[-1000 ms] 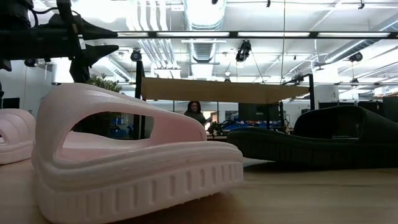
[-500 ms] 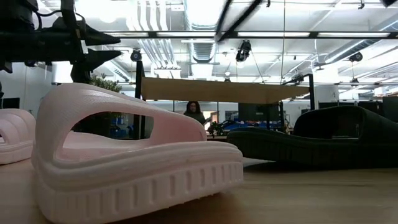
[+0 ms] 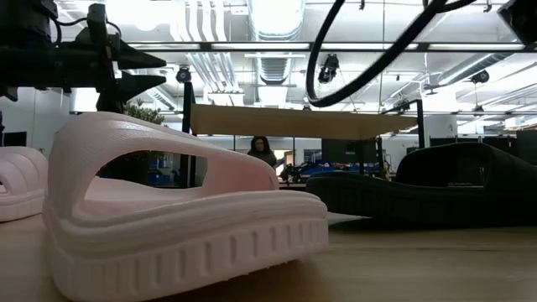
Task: Pick and place slides into the shelf
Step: Put the right black slipper on the shelf
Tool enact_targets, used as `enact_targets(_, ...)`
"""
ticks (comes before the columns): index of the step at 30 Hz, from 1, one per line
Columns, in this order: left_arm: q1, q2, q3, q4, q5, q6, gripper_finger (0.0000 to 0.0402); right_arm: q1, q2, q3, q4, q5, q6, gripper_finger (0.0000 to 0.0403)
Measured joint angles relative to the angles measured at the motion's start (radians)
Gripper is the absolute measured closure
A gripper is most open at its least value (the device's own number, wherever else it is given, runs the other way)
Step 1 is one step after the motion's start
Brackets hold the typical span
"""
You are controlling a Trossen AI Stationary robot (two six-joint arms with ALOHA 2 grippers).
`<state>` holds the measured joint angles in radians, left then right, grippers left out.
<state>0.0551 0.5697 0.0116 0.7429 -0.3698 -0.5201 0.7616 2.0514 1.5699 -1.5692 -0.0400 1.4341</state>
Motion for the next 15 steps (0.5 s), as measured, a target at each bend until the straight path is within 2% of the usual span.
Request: enact_targets(15, 0.000, 0.007, 0.000, -0.001, 0.000, 0.003, 0.0265, 0.000, 0.000, -0.112, 0.033, 0.008, 0.018, 0.0175)
